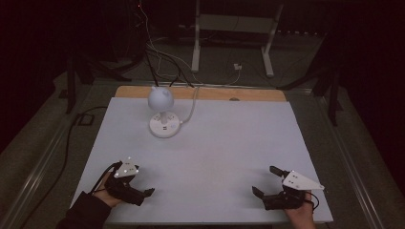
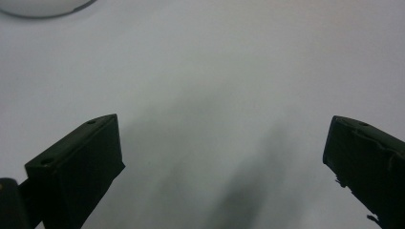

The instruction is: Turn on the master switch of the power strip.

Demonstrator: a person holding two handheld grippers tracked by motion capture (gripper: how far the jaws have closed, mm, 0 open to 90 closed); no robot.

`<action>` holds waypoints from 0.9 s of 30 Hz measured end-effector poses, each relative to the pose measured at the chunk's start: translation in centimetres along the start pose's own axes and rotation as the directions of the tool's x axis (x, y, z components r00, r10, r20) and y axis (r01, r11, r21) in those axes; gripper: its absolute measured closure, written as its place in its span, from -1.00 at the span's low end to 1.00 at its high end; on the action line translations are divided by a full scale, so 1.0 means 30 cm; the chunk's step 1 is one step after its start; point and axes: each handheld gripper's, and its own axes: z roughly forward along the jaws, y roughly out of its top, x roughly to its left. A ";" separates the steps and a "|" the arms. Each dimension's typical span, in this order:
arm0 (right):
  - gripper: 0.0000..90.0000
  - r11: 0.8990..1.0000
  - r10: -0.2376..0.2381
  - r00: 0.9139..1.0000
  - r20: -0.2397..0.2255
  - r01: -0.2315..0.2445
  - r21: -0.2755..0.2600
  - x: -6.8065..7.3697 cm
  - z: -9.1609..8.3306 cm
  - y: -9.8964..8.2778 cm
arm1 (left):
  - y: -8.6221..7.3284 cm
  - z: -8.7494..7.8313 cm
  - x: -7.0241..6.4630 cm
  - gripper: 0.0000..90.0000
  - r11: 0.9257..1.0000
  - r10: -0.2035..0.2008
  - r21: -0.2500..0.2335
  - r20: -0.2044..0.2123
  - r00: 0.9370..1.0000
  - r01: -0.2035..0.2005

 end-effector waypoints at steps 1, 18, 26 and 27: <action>-1.00 1.000 0.000 1.000 0.001 0.000 0.000 0.000 0.000 0.000 | -0.008 0.000 0.001 -0.99 1.000 -0.004 0.000 0.005 1.000 0.004; -1.00 1.000 -0.007 1.000 -0.001 0.007 0.007 -0.002 -0.001 -0.002 | -0.096 0.001 0.023 -0.99 0.997 -0.077 0.003 -0.022 0.997 0.077; -1.00 1.000 -0.009 1.000 -0.006 0.009 0.012 0.000 0.002 -0.002 | -0.099 -0.003 0.032 -0.99 0.995 -0.096 -0.034 -0.035 0.995 0.095; -1.00 1.000 -0.010 1.000 -0.005 0.010 0.012 0.000 0.002 -0.002 | -0.099 -0.002 0.031 -0.99 0.995 -0.095 -0.035 -0.034 0.995 0.094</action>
